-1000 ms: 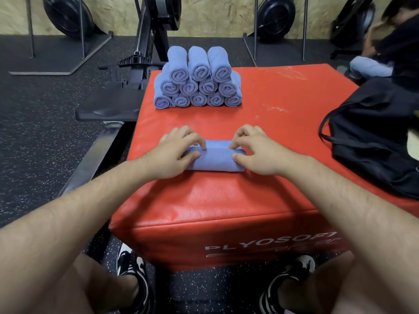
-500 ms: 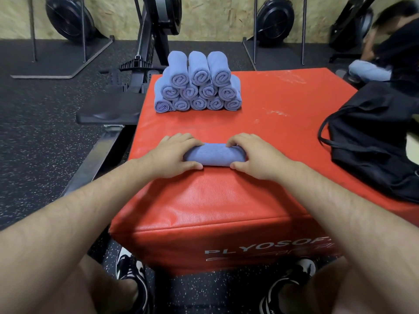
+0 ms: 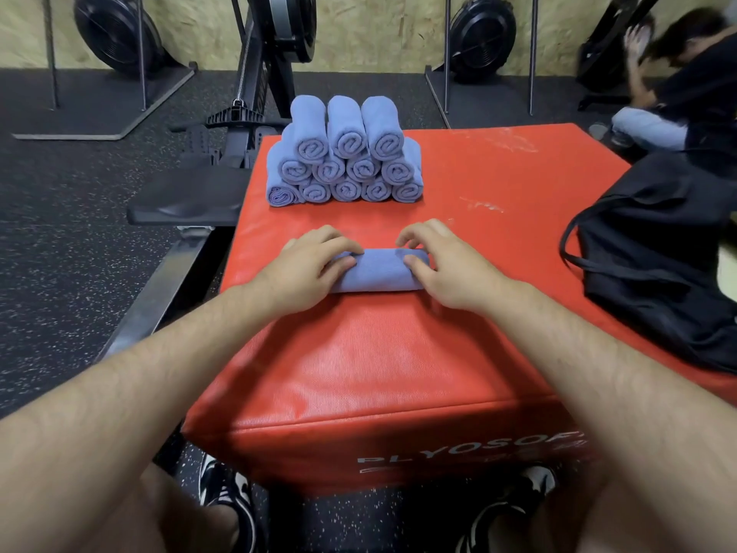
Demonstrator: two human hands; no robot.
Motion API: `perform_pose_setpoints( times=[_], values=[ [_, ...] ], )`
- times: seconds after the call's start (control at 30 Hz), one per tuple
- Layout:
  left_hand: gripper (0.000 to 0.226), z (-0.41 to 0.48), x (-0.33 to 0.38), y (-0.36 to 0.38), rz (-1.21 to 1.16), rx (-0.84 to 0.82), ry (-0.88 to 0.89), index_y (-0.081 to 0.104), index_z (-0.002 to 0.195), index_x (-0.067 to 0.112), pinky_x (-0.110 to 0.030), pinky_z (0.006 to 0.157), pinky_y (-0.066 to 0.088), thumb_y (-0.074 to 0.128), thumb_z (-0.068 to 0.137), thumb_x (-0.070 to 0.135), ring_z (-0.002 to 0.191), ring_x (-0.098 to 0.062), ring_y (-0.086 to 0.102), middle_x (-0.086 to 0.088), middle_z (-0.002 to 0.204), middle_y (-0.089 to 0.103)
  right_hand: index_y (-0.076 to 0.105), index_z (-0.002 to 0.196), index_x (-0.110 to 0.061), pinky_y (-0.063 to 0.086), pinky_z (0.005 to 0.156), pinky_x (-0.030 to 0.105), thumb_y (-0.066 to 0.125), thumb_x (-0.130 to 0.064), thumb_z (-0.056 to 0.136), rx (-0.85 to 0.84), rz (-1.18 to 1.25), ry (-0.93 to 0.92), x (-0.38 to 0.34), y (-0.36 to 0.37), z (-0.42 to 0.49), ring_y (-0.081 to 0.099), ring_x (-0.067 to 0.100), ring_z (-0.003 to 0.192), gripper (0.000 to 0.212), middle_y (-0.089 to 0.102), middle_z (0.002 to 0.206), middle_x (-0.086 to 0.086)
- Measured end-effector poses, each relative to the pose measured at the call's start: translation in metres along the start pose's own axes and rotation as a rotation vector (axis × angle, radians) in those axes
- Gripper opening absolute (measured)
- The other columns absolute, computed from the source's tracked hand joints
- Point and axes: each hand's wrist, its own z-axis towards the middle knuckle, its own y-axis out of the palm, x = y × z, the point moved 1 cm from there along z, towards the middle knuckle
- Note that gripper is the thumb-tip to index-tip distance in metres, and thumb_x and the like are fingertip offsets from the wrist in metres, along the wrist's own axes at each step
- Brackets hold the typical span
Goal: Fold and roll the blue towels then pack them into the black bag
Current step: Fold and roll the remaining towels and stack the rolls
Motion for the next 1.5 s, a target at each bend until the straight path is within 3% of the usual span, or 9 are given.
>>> perform_pose_setpoints(
  times=[0.13,0.27,0.43,0.6,0.73,0.87,1.0,1.07,1.5],
  values=[
    [0.074,0.003,-0.008,0.009,0.071,-0.143,-0.08,0.045,0.141,0.033,-0.048,0.101,0.042,0.039,0.082,0.077,0.123,-0.018,0.048,0.006,0.128,0.05,0.056,0.13,-0.022,0.036,0.107,0.026,0.066,-0.036,0.091,-0.11,-0.049,0.027,0.007,0.005,0.007,0.052,0.013,0.117,0.042,0.051,0.125,-0.002],
    [0.094,0.012,-0.018,0.014,0.036,-0.265,-0.156,0.031,0.15,0.033,-0.045,0.108,0.036,0.047,0.072,0.082,0.13,-0.02,0.04,0.002,0.137,0.041,0.048,0.14,-0.024,0.035,0.111,0.029,0.075,-0.04,0.083,-0.2,-0.028,0.069,0.014,0.009,0.018,0.05,0.015,0.123,0.064,0.048,0.131,0.0],
    [0.086,0.027,-0.034,0.004,-0.168,-0.259,-0.147,0.036,0.151,0.022,-0.029,0.114,0.029,0.081,0.079,0.04,0.123,-0.013,0.039,0.001,0.126,0.037,0.048,0.139,-0.026,0.039,0.108,0.031,0.075,-0.041,0.081,-0.197,-0.005,0.082,0.018,0.01,0.043,0.051,0.015,0.119,0.066,0.044,0.127,-0.002],
    [0.079,0.039,-0.059,-0.014,-0.242,-0.042,-0.165,0.046,0.141,0.025,-0.003,0.104,0.02,0.087,0.074,0.027,0.124,-0.008,0.04,-0.001,0.131,0.041,0.043,0.132,-0.035,0.042,0.101,0.027,0.075,-0.035,0.081,-0.002,0.137,0.045,0.014,0.018,0.071,0.048,0.007,0.116,0.06,0.039,0.131,-0.004],
    [0.072,0.041,-0.072,-0.019,-0.238,-0.032,-0.188,0.05,0.138,0.023,0.005,0.098,0.016,0.086,0.076,0.026,0.123,-0.006,0.04,0.0,0.131,0.042,0.05,0.129,-0.032,0.036,0.103,0.021,0.073,-0.031,0.085,0.023,0.149,0.029,0.01,0.031,0.085,0.046,0.004,0.113,0.05,0.039,0.127,-0.007],
    [0.061,0.038,-0.08,-0.017,-0.244,-0.075,-0.204,0.053,0.138,0.023,-0.001,0.099,0.026,0.079,0.084,0.03,0.119,0.0,0.041,0.002,0.129,0.044,0.05,0.132,-0.029,0.036,0.111,0.026,0.072,-0.03,0.086,-0.02,0.121,0.054,0.015,0.045,0.09,0.047,0.007,0.12,0.051,0.041,0.131,-0.006],
    [0.059,0.035,-0.086,-0.005,-0.099,-0.11,-0.198,0.046,0.139,0.031,-0.038,0.111,0.037,0.066,0.087,0.051,0.125,-0.013,0.046,0.005,0.135,0.049,0.047,0.136,-0.029,0.038,0.111,0.035,0.07,-0.034,0.087,-0.027,0.061,0.08,0.014,0.056,0.088,0.047,0.014,0.126,0.054,0.043,0.136,-0.006],
    [0.062,0.036,-0.083,-0.006,-0.022,-0.129,-0.213,0.043,0.138,0.034,-0.045,0.108,0.04,0.055,0.083,0.061,0.124,-0.018,0.047,0.006,0.136,0.05,0.046,0.136,-0.031,0.041,0.109,0.04,0.068,-0.036,0.086,-0.023,0.035,0.104,0.01,0.056,0.088,0.047,0.017,0.127,0.054,0.042,0.138,-0.007],
    [0.068,0.041,-0.026,-0.007,0.18,0.003,-0.117,0.043,0.143,0.034,-0.041,0.105,0.032,0.037,0.086,0.068,0.135,-0.017,0.038,0.007,0.145,0.043,0.037,0.146,-0.033,0.043,0.104,0.046,0.052,-0.051,0.093,0.017,-0.233,0.072,-0.015,0.025,0.069,0.045,0.028,0.13,0.058,0.038,0.148,-0.001]
  ],
)
